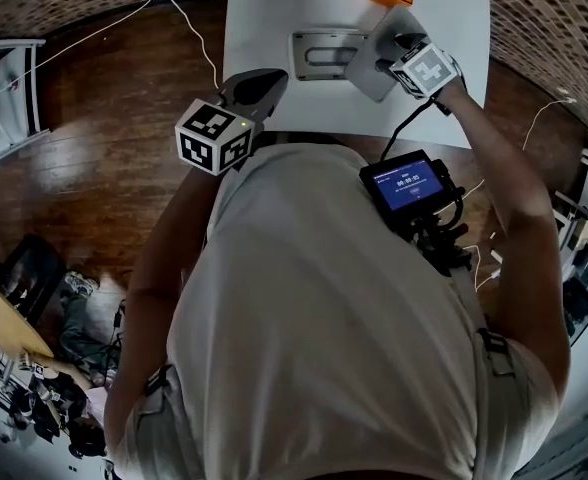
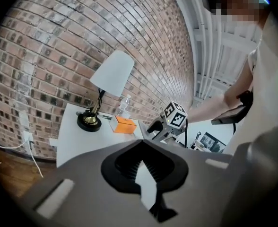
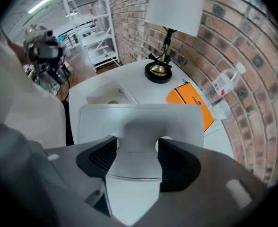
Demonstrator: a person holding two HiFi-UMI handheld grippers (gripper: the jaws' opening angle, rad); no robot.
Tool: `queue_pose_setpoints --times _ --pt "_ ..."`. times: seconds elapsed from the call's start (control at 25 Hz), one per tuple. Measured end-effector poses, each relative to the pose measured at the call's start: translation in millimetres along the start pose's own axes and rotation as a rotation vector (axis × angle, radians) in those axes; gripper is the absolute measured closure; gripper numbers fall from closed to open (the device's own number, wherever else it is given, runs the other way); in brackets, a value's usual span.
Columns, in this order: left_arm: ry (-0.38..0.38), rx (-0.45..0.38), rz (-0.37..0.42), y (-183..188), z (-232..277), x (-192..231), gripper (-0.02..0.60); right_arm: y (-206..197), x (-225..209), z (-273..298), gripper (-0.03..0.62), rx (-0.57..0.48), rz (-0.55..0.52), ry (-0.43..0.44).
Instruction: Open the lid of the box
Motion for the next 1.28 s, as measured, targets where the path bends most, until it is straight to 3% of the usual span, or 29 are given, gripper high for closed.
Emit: queue_pose_setpoints --times 0.2,0.4,0.52,0.8,0.96,1.28 --pt "0.011 -0.024 0.018 17.3 -9.2 9.3 0.581 5.0 15.9 3.2 0.316 -0.016 -0.228 -0.003" --pt "0.039 -0.053 0.034 38.7 -30.7 21.5 0.581 -15.0 11.3 7.8 0.316 0.109 -0.483 -0.061" --pt "0.062 -0.1 0.044 54.6 -46.8 28.5 0.581 -19.8 0.2 1.2 0.316 0.189 -0.573 -0.091" --pt "0.092 -0.122 0.04 67.3 -64.1 23.8 0.581 -26.6 19.4 32.3 0.316 0.26 -0.616 -0.034" --pt "0.121 -0.119 0.043 73.1 -73.0 18.2 0.581 -29.7 12.7 42.7 0.315 0.301 -0.639 -0.044" --pt "0.162 -0.108 0.038 67.5 -78.1 15.0 0.581 -26.3 14.4 46.7 0.31 0.275 -0.641 -0.05"
Point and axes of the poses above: the fingertips, and each gripper's own axes: z forward along the fingers, x to its left, y out of its top, the point moved 1 cm from there along -z, backward along the fingers, and after that the axes turned 10 degrees about x, right-handed, at the moved point
